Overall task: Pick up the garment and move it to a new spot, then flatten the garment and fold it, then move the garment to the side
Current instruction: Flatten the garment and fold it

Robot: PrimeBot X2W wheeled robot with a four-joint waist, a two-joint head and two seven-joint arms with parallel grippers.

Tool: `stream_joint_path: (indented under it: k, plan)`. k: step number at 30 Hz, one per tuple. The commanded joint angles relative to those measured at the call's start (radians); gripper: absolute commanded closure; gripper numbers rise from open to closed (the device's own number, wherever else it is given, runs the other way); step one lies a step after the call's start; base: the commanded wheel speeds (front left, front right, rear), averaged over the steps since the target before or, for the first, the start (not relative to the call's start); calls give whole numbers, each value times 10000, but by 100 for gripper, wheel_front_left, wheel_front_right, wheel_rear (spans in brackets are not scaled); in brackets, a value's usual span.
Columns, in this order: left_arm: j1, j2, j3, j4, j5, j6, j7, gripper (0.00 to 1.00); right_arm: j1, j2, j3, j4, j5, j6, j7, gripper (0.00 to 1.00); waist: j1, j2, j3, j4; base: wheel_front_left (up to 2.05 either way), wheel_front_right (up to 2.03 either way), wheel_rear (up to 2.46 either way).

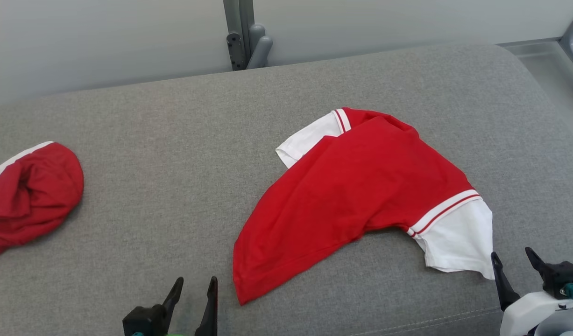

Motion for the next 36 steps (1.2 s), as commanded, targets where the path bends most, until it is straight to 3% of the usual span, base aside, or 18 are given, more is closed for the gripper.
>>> stream_joint_path:
  k: [1,13,18,21,23,25,29,30,33,34,35,36]
  plan:
    - [-325,27,-211,-52,-239,148,226,0,-387,-102,108,414,74,-14,13,0,0,0,251,-65,0,0,0]
    - [-820,59,-1072,-186,-1074,371,1362,0,-2167,-198,1593,2744,512,-14,-241,0,0,0,773,-153,0,0,0]
    - [-959,49,-1268,6,-1484,110,1756,0,-2616,-197,1968,3471,737,-14,-374,0,0,0,800,-149,0,0,0]
    - [-1092,68,-1371,201,-1473,74,1913,22,-2812,-167,2197,3702,879,-12,-425,0,0,0,790,-168,0,0,0]
    - [-1167,85,-1446,306,-1511,23,2016,51,-2899,-177,2305,3814,987,-12,-431,0,0,0,780,-189,0,0,0]
    - [-1224,82,-1491,376,-1576,6,2078,62,-2957,-200,2406,3891,1051,-12,-443,0,0,0,763,-200,0,0,0]
    - [-1250,106,-1560,431,-1651,-51,2077,95,-2900,-207,2505,3735,1162,-14,-454,0,0,0,709,-235,0,0,0]
    - [-1243,104,-1585,433,-1690,-69,2093,100,-2854,-202,2521,3704,1199,-14,-454,0,0,0,697,-235,0,0,0]
    - [-1191,100,-1685,414,-1788,-110,2165,100,-2747,-164,2630,3663,1321,-14,-457,0,0,0,646,-238,0,0,0]
    - [-1164,100,-1720,406,-1846,-138,2214,100,-2728,-138,2700,3687,1416,-14,-458,10,0,0,630,-244,0,0,0]
    - [-1142,99,-1750,401,-1875,-152,2219,100,-2729,-146,2763,3716,1492,-14,-458,53,0,0,613,-249,0,0,0]
    - [-1124,98,-1763,395,-1897,-165,2217,100,-2739,-147,2835,3725,1593,-14,-457,68,0,0,595,-253,0,0,0]
